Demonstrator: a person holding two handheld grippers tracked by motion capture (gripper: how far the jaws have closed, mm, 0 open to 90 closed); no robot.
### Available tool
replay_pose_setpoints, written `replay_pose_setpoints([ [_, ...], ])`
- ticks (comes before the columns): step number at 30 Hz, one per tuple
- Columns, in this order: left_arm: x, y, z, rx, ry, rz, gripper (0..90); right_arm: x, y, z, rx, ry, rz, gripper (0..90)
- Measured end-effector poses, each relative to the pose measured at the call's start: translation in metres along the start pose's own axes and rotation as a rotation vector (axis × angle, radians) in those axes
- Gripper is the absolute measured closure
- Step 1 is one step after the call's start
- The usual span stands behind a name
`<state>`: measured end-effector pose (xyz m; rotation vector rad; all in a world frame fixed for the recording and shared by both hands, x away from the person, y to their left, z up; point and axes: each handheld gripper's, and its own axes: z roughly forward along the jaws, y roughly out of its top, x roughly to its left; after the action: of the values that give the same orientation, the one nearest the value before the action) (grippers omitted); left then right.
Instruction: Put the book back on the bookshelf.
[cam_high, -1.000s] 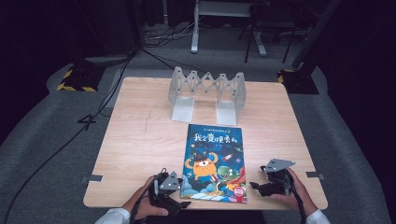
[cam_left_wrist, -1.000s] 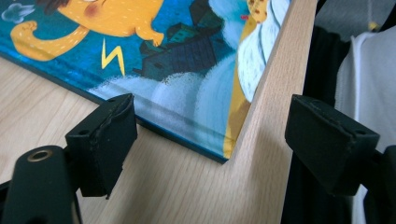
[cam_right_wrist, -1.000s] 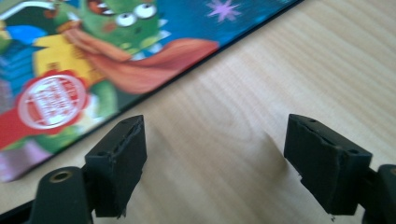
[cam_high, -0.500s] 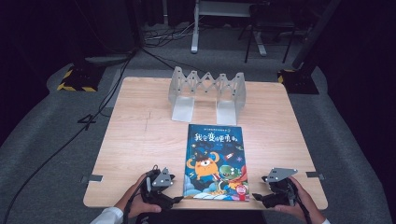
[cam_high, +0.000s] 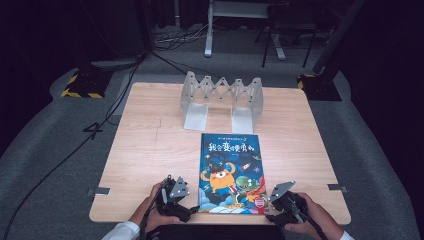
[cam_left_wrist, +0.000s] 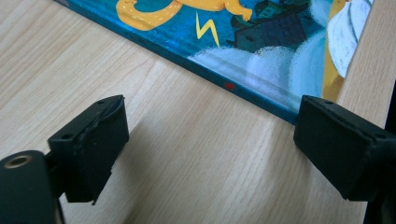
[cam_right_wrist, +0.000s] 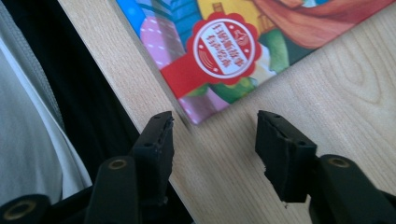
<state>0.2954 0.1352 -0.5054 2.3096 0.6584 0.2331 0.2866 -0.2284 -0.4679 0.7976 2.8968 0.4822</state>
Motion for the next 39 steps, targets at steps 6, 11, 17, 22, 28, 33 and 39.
replay_pose_setpoints([
  [6, 0.0, 0.001, 0.001, -0.001, -0.005, 0.01, 10.6, -0.002, 0.008, 0.001, 0.014, -0.002, 0.004, 56.0],
  [11, 0.001, 0.001, 0.001, -0.001, -0.007, 0.014, 11.0, -0.003, 0.0, 0.002, -0.071, -0.004, 0.022, 55.9],
  [17, 0.002, 0.001, 0.0, -0.001, -0.012, 0.013, 11.3, -0.002, -0.015, 0.004, -0.196, -0.007, 0.038, 55.9],
  [22, 0.004, 0.0, -0.001, -0.002, -0.009, 0.013, 11.6, -0.003, -0.024, 0.006, -0.282, 0.011, 0.043, 55.7],
  [28, 0.008, -0.001, -0.002, -0.002, -0.004, 0.012, 11.7, -0.007, -0.029, 0.01, -0.355, 0.064, 0.049, 55.6],
  [33, 0.008, -0.001, -0.002, -0.002, -0.004, 0.012, 11.7, -0.012, -0.03, 0.009, -0.423, 0.125, 0.064, 53.5],
  [39, 0.008, -0.001, -0.002, -0.001, -0.005, 0.014, 11.7, -0.019, -0.021, 0.002, -0.478, 0.159, 0.059, 39.8],
])
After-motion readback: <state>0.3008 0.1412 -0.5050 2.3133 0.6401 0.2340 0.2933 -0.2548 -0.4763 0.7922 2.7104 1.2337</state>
